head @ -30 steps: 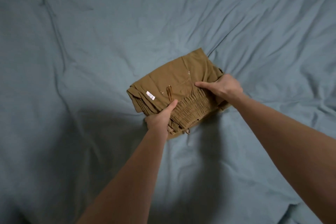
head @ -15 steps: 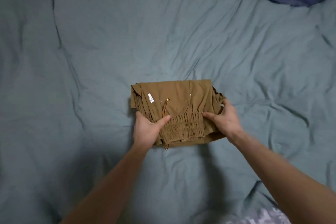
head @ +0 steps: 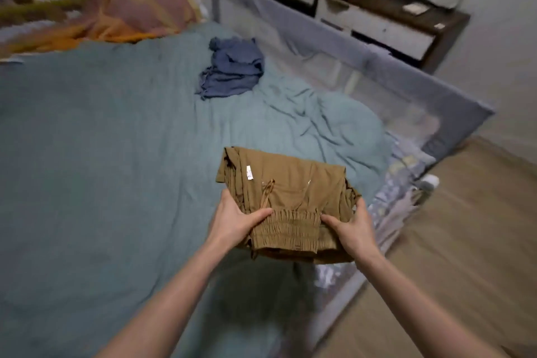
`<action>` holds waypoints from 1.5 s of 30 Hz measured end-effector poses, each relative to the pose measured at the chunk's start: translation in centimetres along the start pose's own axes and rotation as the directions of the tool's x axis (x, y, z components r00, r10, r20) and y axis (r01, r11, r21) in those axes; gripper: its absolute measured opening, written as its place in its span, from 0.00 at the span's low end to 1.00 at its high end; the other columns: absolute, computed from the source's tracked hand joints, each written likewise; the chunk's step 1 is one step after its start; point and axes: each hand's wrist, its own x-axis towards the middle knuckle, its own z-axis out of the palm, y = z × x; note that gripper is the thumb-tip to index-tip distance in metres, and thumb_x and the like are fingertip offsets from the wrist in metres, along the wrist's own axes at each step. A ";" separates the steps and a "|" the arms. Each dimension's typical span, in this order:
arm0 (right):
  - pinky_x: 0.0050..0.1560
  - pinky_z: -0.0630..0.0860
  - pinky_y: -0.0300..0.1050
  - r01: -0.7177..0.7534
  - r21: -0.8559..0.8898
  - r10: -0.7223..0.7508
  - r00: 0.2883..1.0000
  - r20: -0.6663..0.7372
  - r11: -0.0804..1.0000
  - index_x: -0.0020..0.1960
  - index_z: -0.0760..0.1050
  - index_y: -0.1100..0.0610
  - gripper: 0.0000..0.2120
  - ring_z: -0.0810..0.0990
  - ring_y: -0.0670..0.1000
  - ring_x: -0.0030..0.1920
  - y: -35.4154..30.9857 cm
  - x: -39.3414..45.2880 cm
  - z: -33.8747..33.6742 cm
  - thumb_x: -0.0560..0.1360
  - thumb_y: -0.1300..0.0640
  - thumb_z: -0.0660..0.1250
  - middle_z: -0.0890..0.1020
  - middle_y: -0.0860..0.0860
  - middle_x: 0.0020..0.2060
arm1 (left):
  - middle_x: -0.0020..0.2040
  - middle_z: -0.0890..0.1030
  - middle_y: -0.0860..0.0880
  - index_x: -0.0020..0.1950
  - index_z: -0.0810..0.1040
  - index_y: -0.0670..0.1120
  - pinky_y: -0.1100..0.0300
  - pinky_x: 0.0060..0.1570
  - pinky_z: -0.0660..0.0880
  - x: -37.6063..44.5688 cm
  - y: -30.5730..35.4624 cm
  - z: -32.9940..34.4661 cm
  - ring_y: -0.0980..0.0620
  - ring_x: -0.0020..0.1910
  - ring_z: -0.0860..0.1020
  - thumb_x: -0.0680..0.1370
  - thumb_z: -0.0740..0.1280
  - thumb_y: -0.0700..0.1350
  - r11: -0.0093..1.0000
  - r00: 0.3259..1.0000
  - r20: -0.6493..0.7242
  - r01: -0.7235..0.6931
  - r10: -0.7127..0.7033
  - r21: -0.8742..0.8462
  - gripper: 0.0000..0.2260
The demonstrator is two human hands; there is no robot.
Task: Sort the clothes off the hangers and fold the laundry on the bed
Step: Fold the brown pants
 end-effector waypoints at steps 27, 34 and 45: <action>0.60 0.75 0.56 0.030 0.576 0.570 -0.193 -0.799 0.817 0.67 0.67 0.59 0.37 0.77 0.60 0.59 20.9 -34.9 -66.4 0.63 0.54 0.80 0.77 0.57 0.62 | 0.62 0.76 0.50 0.65 0.65 0.47 0.49 0.61 0.75 -50.1 47.5 52.9 0.49 0.61 0.75 0.66 0.77 0.57 0.328 -0.163 0.655 -0.762 0.738 -0.559 0.35; 0.60 0.71 0.48 0.020 0.465 0.413 -0.493 -0.766 0.885 0.65 0.67 0.63 0.33 0.74 0.59 0.62 21.8 -40.0 -78.3 0.66 0.59 0.78 0.75 0.59 0.64 | 0.64 0.75 0.48 0.67 0.67 0.46 0.52 0.64 0.71 -62.4 57.7 63.8 0.47 0.64 0.74 0.68 0.77 0.55 0.189 -0.414 0.573 -0.671 0.707 -0.717 0.33; 0.66 0.70 0.53 -0.059 0.405 0.258 -0.685 -0.681 0.912 0.72 0.61 0.59 0.39 0.71 0.59 0.67 21.8 -43.5 -96.3 0.68 0.58 0.78 0.72 0.58 0.67 | 0.66 0.72 0.45 0.72 0.60 0.45 0.47 0.67 0.70 -77.7 72.2 77.3 0.45 0.66 0.72 0.68 0.77 0.51 0.121 -0.656 0.396 -0.423 0.642 -0.898 0.39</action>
